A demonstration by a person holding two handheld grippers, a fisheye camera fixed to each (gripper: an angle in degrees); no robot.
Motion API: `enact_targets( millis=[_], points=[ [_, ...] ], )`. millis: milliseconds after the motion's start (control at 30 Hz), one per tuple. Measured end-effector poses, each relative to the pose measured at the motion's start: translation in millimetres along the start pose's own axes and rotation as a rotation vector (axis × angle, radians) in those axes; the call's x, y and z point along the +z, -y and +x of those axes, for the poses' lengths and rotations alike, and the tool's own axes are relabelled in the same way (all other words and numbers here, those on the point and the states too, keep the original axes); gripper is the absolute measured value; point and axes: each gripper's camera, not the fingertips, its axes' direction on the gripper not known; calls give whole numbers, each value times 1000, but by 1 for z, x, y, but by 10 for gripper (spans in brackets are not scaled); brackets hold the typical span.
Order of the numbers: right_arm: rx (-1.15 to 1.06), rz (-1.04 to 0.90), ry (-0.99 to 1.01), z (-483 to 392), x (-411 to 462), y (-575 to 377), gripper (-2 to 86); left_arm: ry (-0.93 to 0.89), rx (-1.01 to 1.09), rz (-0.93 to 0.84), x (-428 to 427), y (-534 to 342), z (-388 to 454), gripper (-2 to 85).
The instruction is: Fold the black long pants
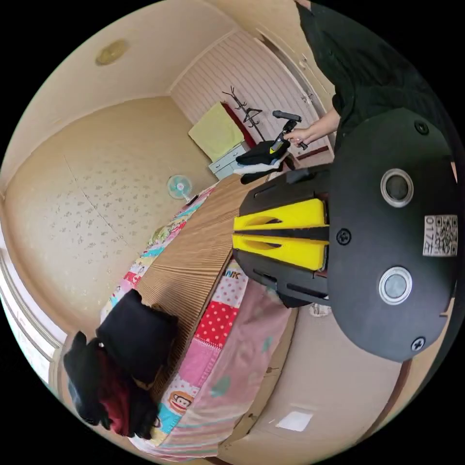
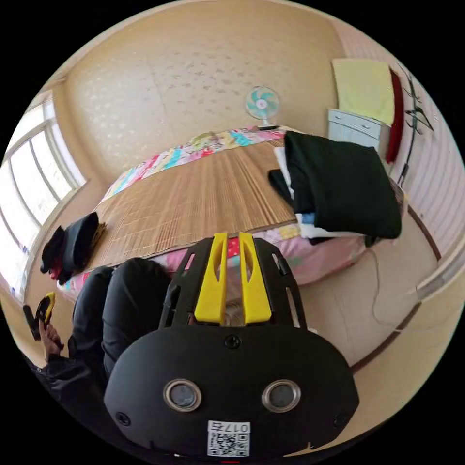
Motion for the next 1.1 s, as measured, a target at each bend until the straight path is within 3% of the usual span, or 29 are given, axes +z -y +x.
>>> enact_targets(
  millis=[133,267,400,467,600,800,967,1100],
  points=[
    [205,-11,-42,76,0,24,99,-27,87,-67,9,-5,33,-8],
    [169,-101,-135,90,36,61,115,-74,54,-100,12,-10,41,-9],
    [174,-293,-361,80,74,100,69,-71,35,-83,-4,-13,37,-9],
    [178,-290,-395,73,68,118,50,-80,13,-70,-13,-13,32,-9],
    [74,66,-234,39,-27,181,32,-73,4,-23,-34,-11,26,-9],
    [-133,258,182,-47,-172,298,23,-96,8,-6,-49,-7,25,-10],
    [-456,399,437,-141,-286,291,20,-124,-10,20,-60,-3,22,-9],
    [-527,526,616,-159,-363,265,19,-173,5,-7,-64,7,20,-4]
  ],
)
